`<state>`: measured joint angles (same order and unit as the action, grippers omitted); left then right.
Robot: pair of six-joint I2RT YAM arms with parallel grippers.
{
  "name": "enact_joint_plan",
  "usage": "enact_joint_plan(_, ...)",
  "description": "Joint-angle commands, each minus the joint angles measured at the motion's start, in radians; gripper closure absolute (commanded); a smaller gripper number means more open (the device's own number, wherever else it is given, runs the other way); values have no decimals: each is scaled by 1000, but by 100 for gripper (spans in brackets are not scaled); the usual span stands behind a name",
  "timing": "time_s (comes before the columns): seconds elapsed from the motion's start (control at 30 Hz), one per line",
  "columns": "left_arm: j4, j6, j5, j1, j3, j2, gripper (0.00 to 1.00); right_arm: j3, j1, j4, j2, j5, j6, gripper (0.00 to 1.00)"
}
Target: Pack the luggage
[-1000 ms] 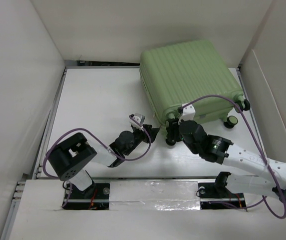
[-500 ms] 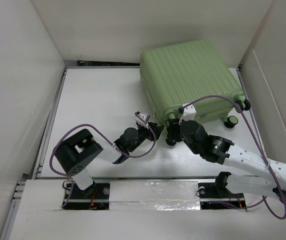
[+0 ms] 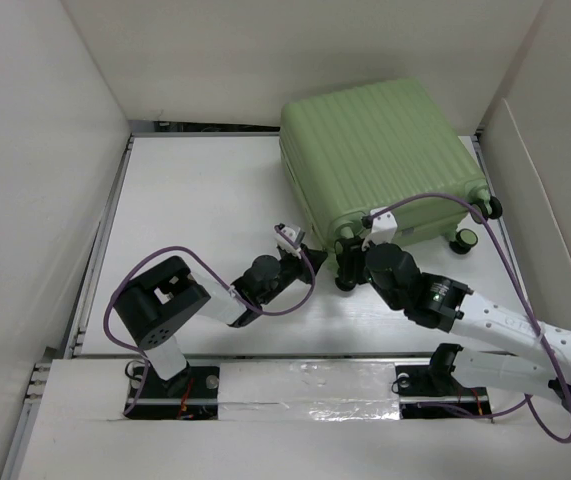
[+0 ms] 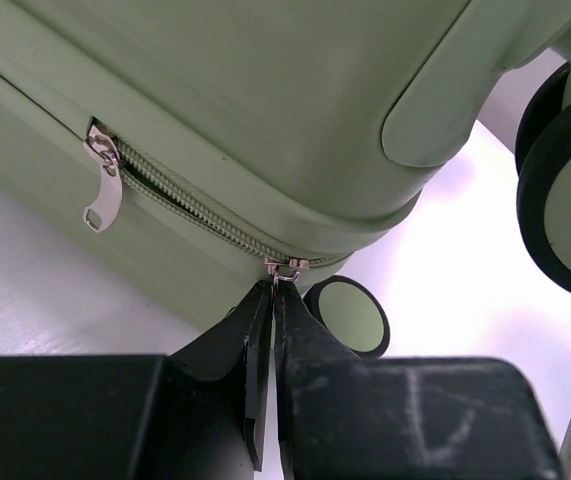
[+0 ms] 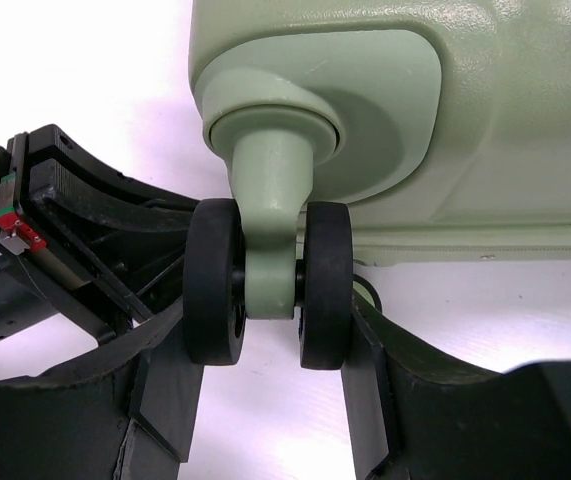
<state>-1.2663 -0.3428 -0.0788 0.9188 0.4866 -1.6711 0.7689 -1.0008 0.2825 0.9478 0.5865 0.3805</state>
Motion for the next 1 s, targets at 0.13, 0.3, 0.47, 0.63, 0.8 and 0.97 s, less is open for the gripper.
enact_joint_plan(0.13,79,60,-170,-29,-2,85,100,4,-4,-75,-101,35,0,100)
enact_joint_plan(0.3,130,85,-190,-121,-10,113,100,-16,-4,-68,-136,9,-2,100)
enact_joint_plan(0.47,133,84,-135,-212,41,80,100,-8,-22,-55,-144,-1,-9,100)
enact_joint_plan(0.63,150,45,-165,-248,61,88,100,4,-47,-74,-119,-16,-31,100)
enact_joint_plan(0.8,159,-5,-101,-310,41,126,74,21,-96,-106,-89,-17,-46,100)
enact_joint_plan(0.97,156,-105,-120,-310,-75,325,23,79,-171,-129,-24,-24,-72,100)
